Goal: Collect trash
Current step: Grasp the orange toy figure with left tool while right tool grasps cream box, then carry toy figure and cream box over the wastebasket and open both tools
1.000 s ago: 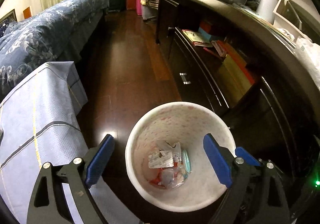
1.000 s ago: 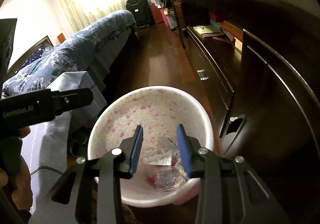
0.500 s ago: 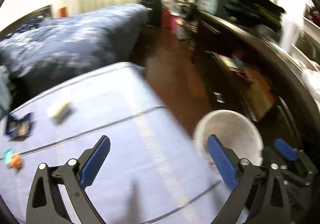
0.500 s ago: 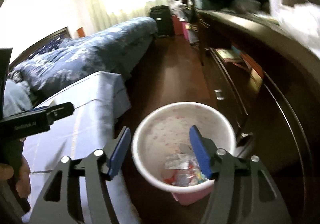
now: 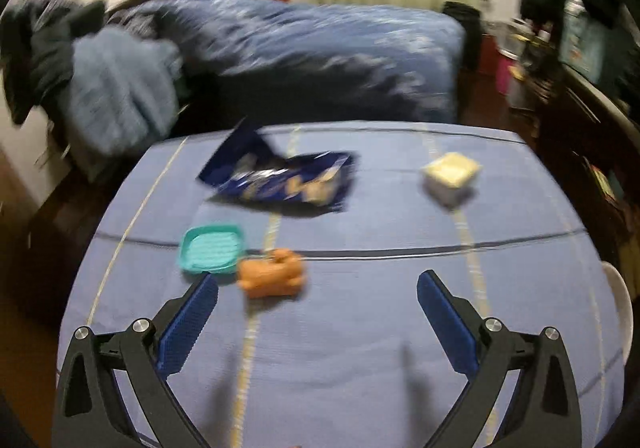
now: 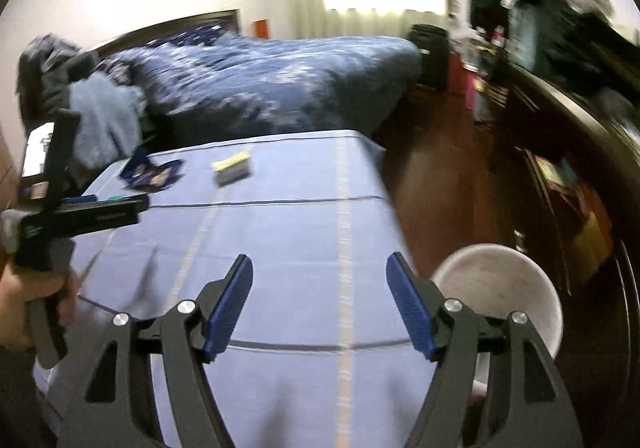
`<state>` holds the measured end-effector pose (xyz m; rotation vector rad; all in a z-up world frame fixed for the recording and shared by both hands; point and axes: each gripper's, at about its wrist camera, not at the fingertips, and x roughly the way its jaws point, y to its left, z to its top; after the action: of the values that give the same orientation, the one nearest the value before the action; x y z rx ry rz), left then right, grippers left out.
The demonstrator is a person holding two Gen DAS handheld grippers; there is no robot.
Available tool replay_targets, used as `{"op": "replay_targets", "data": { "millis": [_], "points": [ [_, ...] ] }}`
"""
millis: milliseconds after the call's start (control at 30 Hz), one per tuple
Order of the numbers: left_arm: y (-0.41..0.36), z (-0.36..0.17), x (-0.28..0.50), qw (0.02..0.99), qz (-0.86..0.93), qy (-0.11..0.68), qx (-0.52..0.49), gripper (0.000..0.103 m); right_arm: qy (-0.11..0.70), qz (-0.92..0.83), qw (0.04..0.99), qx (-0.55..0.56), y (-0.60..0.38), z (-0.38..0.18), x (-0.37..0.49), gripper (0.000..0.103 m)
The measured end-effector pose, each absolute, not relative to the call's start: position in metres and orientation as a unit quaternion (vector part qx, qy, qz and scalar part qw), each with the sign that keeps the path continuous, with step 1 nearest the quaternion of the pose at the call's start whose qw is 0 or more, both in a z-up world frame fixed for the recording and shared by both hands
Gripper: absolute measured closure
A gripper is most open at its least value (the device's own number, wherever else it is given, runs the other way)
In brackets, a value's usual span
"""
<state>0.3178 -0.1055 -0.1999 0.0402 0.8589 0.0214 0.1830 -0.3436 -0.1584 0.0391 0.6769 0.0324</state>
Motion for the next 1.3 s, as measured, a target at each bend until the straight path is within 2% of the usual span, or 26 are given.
{"op": "replay_targets", "data": {
  "millis": [133,333,433,467,500,567,1100,1167,1200,1300],
  "points": [
    [-0.09,-0.214,0.334,0.901,0.017,0.433,-0.005,0.012,0.334,0.048,0.941,-0.002,-0.309,-0.154,0.196,0.033],
    [-0.086,-0.224,0.347,0.899,0.016,0.437,-0.013,0.015,0.337,0.068,0.939,-0.008,-0.287,-0.15,0.219,0.033],
    [-0.082,-0.227,0.349,0.897,0.011,0.441,-0.025,0.022,0.342,0.077,0.936,0.005,-0.284,-0.15,0.24,0.033],
    [-0.082,-0.226,0.349,0.899,0.006,0.437,-0.027,0.032,0.345,0.077,0.935,0.01,-0.283,-0.151,0.249,0.033],
    [-0.082,-0.226,0.349,0.9,0.008,0.435,-0.024,0.037,0.35,0.073,0.934,0.017,-0.282,-0.152,0.262,0.033],
    [-0.081,-0.225,0.348,0.902,0.009,0.432,-0.02,0.063,0.36,0.074,0.93,0.03,-0.281,-0.158,0.285,0.033],
    [-0.033,-0.202,0.325,0.907,-0.001,0.418,-0.045,0.062,0.439,0.057,0.897,0.008,-0.247,-0.219,0.429,0.031],
    [-0.03,-0.203,0.326,0.907,-0.001,0.418,-0.047,0.062,0.436,0.061,0.898,0.01,-0.244,-0.217,0.432,0.037],
    [-0.03,-0.203,0.327,0.907,-0.001,0.419,-0.049,0.062,0.442,0.062,0.895,0.008,-0.242,-0.217,0.435,0.044],
    [-0.03,-0.206,0.326,0.905,-0.004,0.422,-0.051,0.062,0.445,0.06,0.893,0.003,-0.239,-0.217,0.434,0.044]
  ]
}}
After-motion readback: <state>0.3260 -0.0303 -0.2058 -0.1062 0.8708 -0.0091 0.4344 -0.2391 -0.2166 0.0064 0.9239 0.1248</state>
